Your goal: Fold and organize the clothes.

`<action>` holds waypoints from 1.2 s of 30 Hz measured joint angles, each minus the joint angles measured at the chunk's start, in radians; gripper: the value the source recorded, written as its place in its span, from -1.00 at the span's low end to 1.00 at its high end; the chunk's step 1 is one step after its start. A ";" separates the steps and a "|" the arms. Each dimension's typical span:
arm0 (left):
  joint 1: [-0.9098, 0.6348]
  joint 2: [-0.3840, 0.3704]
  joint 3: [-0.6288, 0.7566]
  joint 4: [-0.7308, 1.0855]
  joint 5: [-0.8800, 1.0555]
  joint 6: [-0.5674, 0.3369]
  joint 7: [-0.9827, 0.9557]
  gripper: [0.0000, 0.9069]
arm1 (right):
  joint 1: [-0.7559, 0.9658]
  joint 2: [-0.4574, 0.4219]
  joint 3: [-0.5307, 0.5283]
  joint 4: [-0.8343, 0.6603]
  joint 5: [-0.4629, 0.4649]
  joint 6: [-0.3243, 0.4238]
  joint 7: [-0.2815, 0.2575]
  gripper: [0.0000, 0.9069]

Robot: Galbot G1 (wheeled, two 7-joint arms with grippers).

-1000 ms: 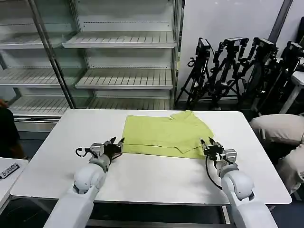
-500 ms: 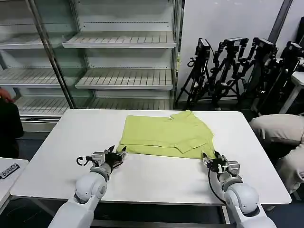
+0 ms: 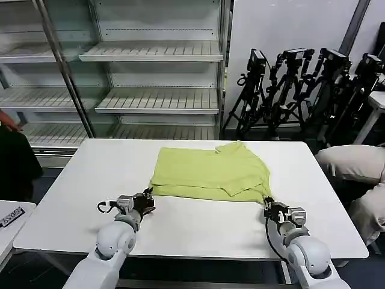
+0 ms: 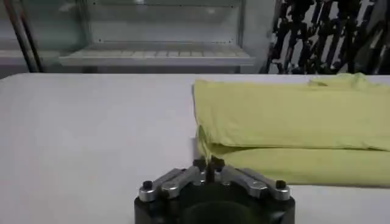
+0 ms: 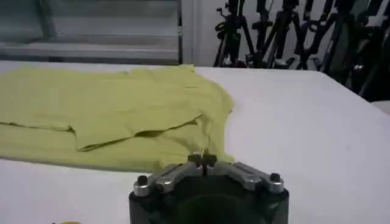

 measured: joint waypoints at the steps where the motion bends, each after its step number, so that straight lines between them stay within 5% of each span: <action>1: 0.017 0.008 -0.005 -0.016 0.002 0.000 -0.001 -0.98 | -0.019 0.000 0.001 0.020 -0.005 0.001 0.000 -1.00; 12: 0.305 0.092 -0.109 -0.261 0.032 0.002 0.006 -0.96 | -0.271 0.016 0.010 0.218 -0.100 0.063 -0.001 -1.00; 13: 0.328 0.095 -0.117 -0.277 0.035 0.002 0.009 -0.73 | -0.296 0.017 0.012 0.234 -0.109 0.072 -0.001 -1.00; 14: 0.350 0.096 -0.123 -0.294 0.038 0.002 0.011 0.07 | -0.316 0.017 0.014 0.246 -0.116 0.078 -0.001 -1.00; 15: 0.373 0.097 -0.129 -0.311 0.043 0.002 0.014 1.00 | -0.334 0.017 0.016 0.258 -0.123 0.082 0.000 1.00; 27: 0.492 0.120 -0.177 -0.448 0.097 0.008 0.041 1.00 | -0.423 -0.002 0.091 0.370 -0.134 0.098 -0.005 1.00; 36: 0.344 0.095 -0.144 -0.378 0.098 -0.002 0.044 1.00 | -0.146 0.003 0.046 0.251 -0.082 0.043 0.031 1.00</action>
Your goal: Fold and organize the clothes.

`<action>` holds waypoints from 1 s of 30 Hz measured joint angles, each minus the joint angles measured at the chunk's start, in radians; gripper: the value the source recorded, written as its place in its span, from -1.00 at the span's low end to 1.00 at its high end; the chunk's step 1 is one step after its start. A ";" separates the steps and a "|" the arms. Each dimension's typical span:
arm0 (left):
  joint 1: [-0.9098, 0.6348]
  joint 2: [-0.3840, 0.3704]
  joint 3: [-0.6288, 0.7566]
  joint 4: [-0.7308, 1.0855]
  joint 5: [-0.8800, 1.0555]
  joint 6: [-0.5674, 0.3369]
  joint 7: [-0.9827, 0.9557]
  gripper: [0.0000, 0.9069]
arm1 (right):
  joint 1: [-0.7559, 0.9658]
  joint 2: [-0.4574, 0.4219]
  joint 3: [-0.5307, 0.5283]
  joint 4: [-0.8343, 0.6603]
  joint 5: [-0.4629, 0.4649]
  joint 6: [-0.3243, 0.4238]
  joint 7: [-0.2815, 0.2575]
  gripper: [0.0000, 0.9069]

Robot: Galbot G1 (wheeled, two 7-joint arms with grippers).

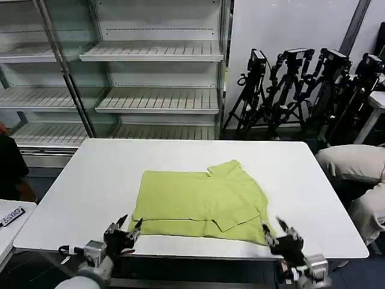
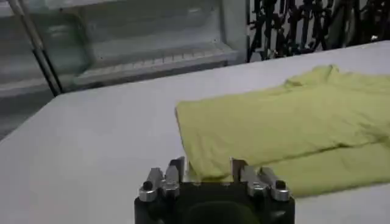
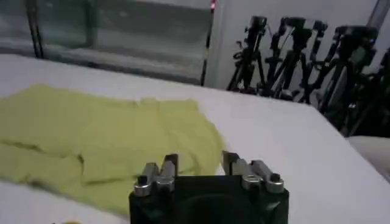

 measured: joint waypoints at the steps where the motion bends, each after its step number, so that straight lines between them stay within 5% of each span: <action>1: -0.034 -0.003 0.009 0.023 -0.007 0.000 0.001 1.00 | 0.044 0.004 -0.016 -0.028 0.007 -0.005 0.006 1.00; 14: -0.430 -0.029 0.140 0.364 -0.115 -0.012 0.057 1.00 | 0.522 0.097 -0.210 -0.449 0.031 -0.037 0.057 1.00; 30: -0.698 -0.064 0.201 0.717 -0.155 -0.019 0.128 1.00 | 0.819 0.242 -0.282 -0.857 0.026 -0.050 0.089 1.00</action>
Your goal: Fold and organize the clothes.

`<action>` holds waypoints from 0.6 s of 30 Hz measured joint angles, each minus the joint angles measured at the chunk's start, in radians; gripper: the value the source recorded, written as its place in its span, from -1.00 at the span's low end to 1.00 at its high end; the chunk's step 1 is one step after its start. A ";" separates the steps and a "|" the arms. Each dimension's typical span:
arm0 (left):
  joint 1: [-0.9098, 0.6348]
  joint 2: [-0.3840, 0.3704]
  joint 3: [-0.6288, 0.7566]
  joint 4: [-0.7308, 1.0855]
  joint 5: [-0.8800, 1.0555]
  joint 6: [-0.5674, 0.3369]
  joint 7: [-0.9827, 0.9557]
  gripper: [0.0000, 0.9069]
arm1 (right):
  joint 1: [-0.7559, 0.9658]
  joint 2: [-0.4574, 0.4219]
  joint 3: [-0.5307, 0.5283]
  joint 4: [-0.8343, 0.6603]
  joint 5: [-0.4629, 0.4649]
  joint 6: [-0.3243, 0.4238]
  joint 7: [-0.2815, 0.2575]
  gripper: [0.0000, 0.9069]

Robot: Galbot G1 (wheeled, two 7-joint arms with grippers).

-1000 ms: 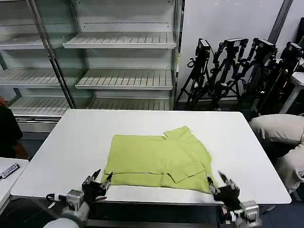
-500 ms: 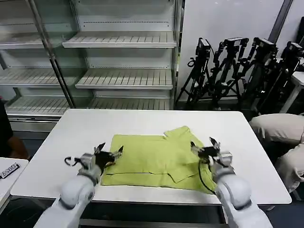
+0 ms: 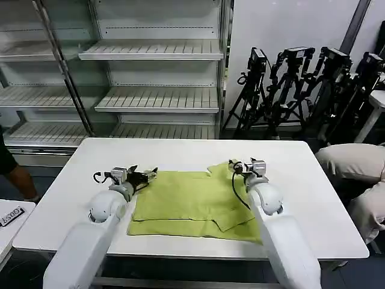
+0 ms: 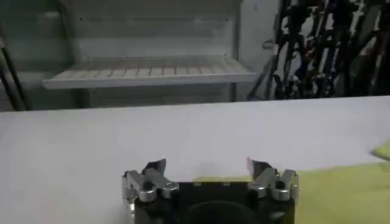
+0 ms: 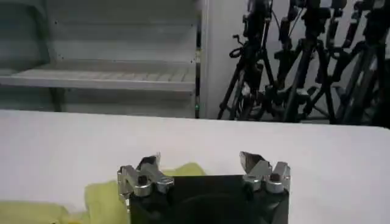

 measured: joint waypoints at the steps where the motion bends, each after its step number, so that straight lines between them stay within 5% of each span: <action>1: -0.005 0.001 0.001 0.009 0.000 0.002 0.006 1.00 | 0.010 0.007 -0.003 -0.018 0.000 -0.001 0.002 1.00; 7: -0.025 0.010 0.009 0.051 0.003 0.014 0.046 1.00 | 0.038 0.026 -0.012 -0.092 0.005 -0.003 0.015 1.00; 8: -0.027 0.012 0.010 0.054 0.002 0.016 0.052 0.18 | 0.041 0.028 -0.012 -0.100 0.007 -0.003 0.016 0.27; 10: -0.028 0.015 0.011 0.059 0.000 0.018 0.061 -0.98 | 0.047 0.033 -0.012 -0.113 0.012 -0.003 0.017 -1.00; 18: -0.040 0.013 0.015 0.077 -0.006 0.021 0.081 -0.98 | 0.063 0.048 -0.012 -0.145 0.030 -0.003 0.013 -1.00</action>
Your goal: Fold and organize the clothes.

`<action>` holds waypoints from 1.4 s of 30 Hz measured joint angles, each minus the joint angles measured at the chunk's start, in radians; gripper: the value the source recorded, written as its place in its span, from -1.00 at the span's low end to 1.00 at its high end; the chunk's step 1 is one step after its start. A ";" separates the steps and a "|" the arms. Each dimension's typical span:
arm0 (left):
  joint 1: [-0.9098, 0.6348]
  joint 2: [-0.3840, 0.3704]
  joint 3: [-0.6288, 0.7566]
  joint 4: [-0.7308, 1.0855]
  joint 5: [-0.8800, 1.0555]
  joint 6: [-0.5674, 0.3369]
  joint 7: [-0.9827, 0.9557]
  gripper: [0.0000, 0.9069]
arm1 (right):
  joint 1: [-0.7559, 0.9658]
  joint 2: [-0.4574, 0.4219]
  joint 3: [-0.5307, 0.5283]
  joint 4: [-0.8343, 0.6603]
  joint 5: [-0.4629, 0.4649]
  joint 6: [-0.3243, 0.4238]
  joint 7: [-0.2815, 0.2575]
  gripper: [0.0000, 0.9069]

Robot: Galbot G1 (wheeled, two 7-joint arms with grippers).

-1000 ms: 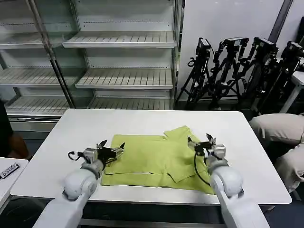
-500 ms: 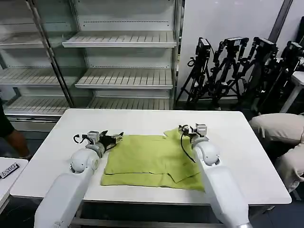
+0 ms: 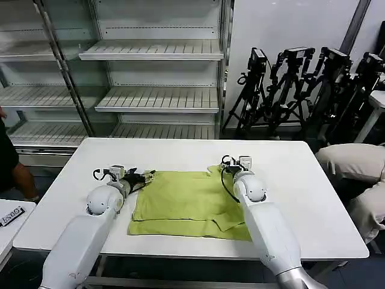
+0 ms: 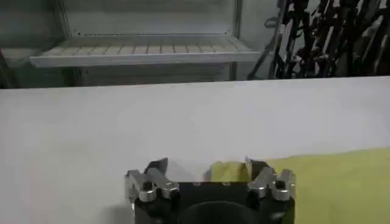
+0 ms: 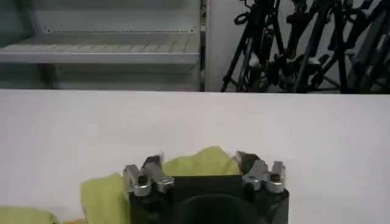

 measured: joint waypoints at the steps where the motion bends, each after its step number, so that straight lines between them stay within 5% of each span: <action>1: 0.000 -0.001 0.000 0.000 0.000 0.000 0.002 -0.98 | 0.001 0.001 0.000 -0.003 0.001 0.000 -0.001 -1.00; 19: 0.029 -0.010 -0.023 -0.039 -0.015 0.000 0.016 -1.00 | -0.024 -0.015 -0.013 0.038 -0.010 0.025 -0.017 -1.00; 42: 0.310 0.054 -0.138 -0.368 0.000 -0.034 -0.027 -1.00 | -0.389 -0.212 0.028 0.583 0.083 0.005 0.020 -1.00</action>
